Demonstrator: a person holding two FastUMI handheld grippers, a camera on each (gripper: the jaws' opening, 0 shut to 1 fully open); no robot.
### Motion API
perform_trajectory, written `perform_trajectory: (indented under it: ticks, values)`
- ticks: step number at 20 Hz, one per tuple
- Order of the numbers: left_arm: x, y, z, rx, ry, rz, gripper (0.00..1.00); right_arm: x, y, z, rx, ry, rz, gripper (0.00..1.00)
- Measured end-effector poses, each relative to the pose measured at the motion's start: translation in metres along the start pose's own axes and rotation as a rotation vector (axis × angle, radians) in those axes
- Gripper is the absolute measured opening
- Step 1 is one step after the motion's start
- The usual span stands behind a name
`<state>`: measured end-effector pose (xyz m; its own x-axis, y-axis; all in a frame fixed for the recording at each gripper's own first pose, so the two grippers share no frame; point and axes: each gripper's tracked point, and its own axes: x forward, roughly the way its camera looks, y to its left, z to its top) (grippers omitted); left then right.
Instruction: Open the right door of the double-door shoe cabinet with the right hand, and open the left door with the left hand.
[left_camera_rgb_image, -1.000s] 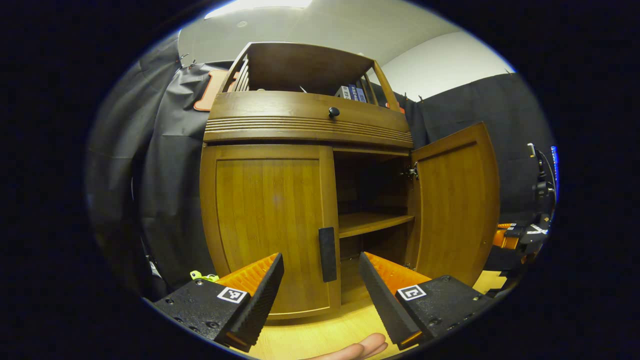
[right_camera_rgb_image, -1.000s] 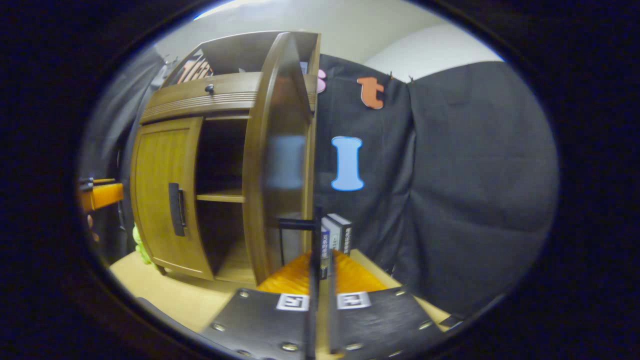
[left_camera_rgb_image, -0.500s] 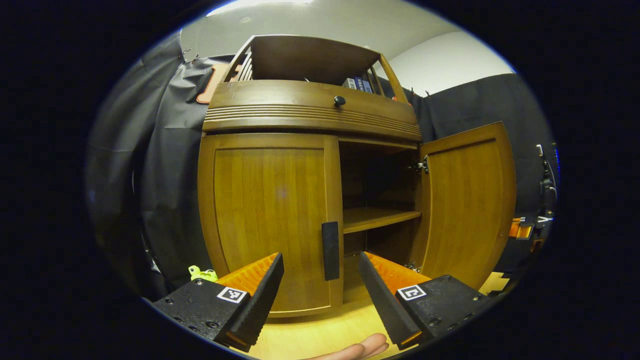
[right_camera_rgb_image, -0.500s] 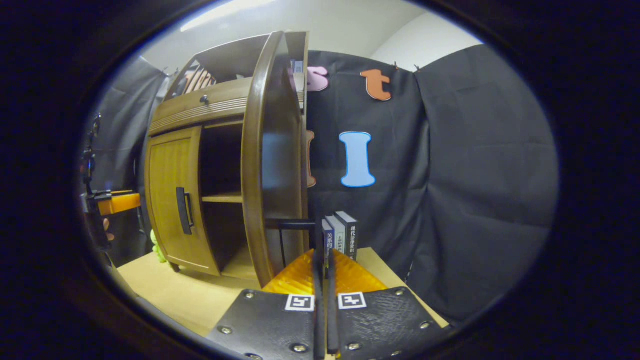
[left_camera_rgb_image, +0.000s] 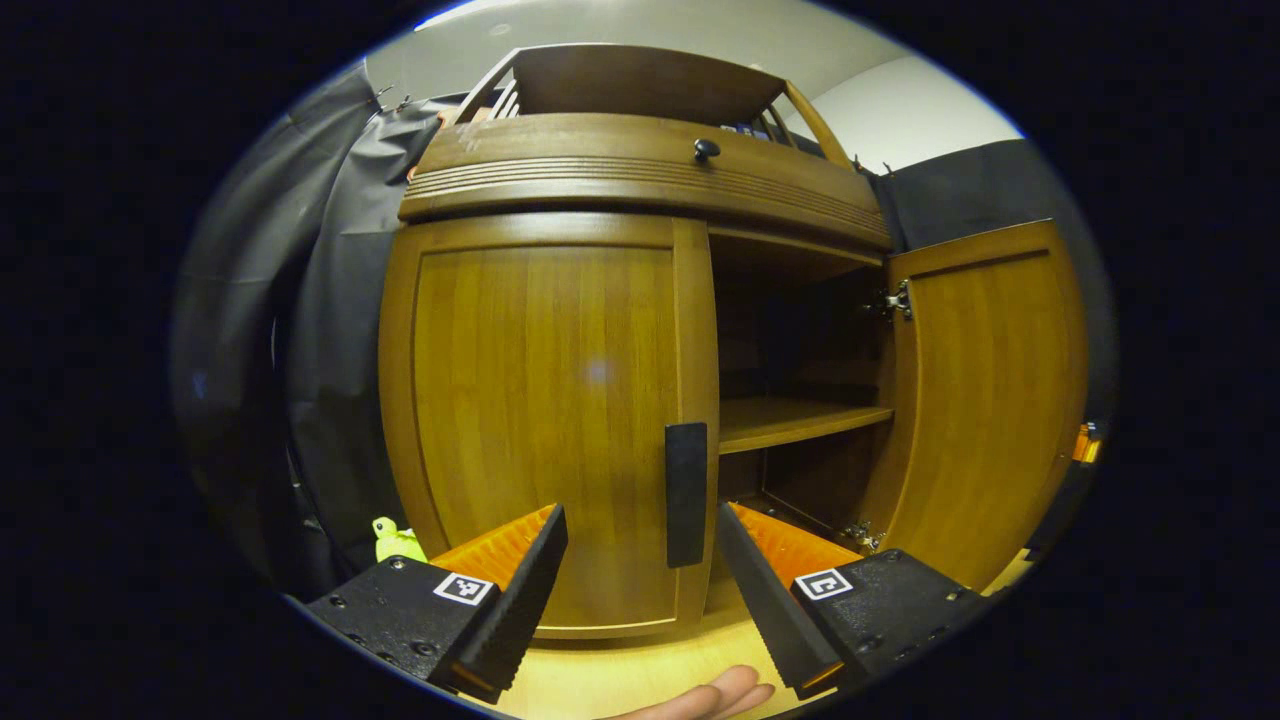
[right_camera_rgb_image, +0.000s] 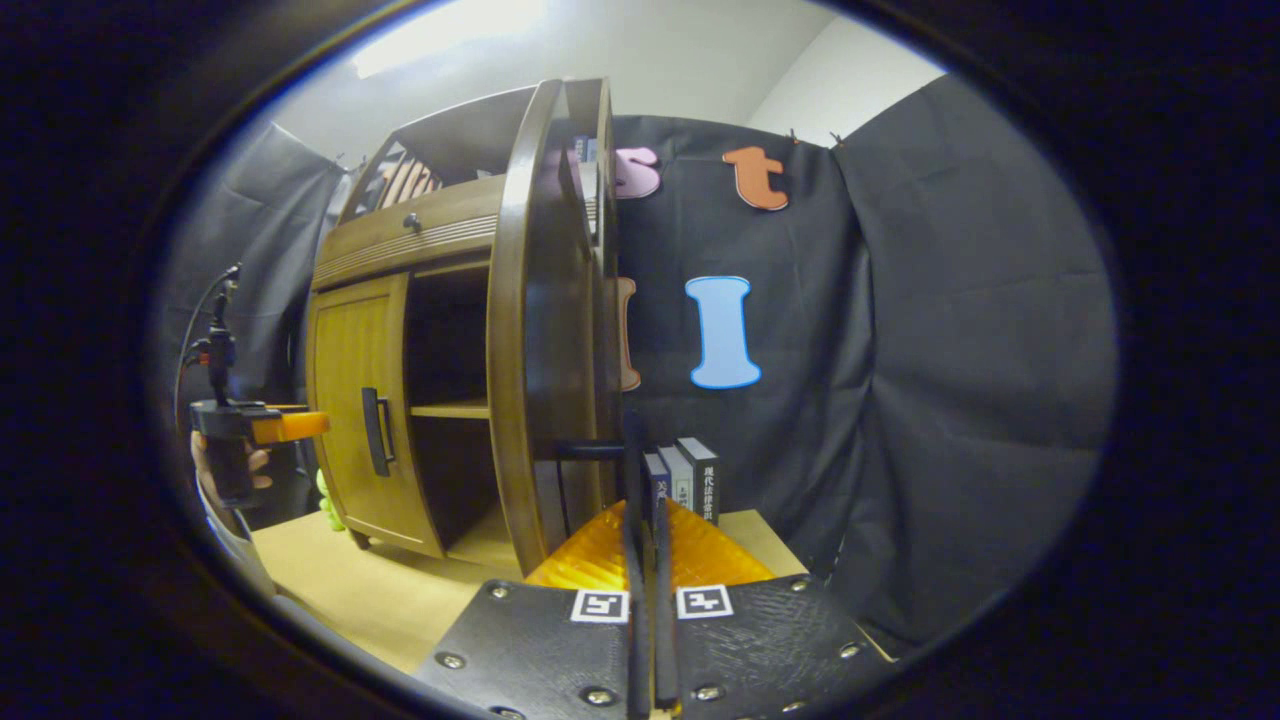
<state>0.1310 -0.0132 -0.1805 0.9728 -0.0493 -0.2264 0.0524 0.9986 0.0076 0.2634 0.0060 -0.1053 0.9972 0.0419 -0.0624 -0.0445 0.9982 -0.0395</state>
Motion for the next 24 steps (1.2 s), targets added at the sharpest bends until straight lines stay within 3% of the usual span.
perform_trajectory:
  ticks: [2, 3, 6, 7, 8, 11, 12, 14, 15, 18, 20, 24]
  values:
    - [0.019, -0.004, -0.013, 0.006, 0.016, 0.014, 0.96, 0.002, -0.007, -0.001, -0.021, 0.002, -0.005, 0.03]
    - [0.027, -0.005, -0.017, 0.011, 0.010, 0.026, 0.94, -0.002, -0.016, -0.001, -0.033, 0.001, -0.043, 0.12]
    - [0.036, -0.005, -0.012, 0.014, -0.067, 0.038, 0.95, -0.016, -0.026, 0.010, -0.046, -0.021, -0.109, 0.99]
    - [0.043, -0.008, -0.007, 0.006, -0.097, 0.027, 0.94, -0.022, -0.040, 0.013, -0.084, -0.027, -0.177, 0.93]
    - [0.045, -0.013, -0.005, 0.000, -0.107, 0.011, 0.96, -0.029, -0.051, 0.018, -0.113, -0.039, -0.214, 0.96]
    - [0.051, -0.013, -0.003, -0.033, -0.135, 0.032, 0.92, -0.038, -0.032, 0.034, -0.094, -0.096, -0.163, 0.98]
    - [0.056, -0.021, -0.001, -0.059, -0.154, 0.006, 0.86, -0.040, -0.026, 0.036, -0.081, -0.107, -0.148, 0.98]
    - [0.065, -0.035, -0.005, -0.068, -0.170, -0.064, 0.58, -0.044, -0.009, 0.040, -0.049, -0.117, -0.113, 0.94]
    - [0.071, -0.032, -0.012, -0.035, -0.143, -0.050, 0.44, -0.046, 0.003, 0.043, -0.040, -0.119, -0.080, 0.95]
    - [0.073, -0.030, -0.023, 0.002, -0.097, -0.057, 0.38, -0.060, 0.038, 0.049, -0.068, -0.121, -0.006, 0.99]
    - [0.081, -0.029, -0.019, -0.009, -0.108, -0.051, 0.33, -0.067, 0.058, 0.055, -0.116, -0.117, 0.001, 0.94]
    - [0.073, -0.031, -0.022, 0.012, -0.090, -0.069, 0.31, -0.078, 0.078, 0.055, -0.171, -0.092, 0.009, 0.96]
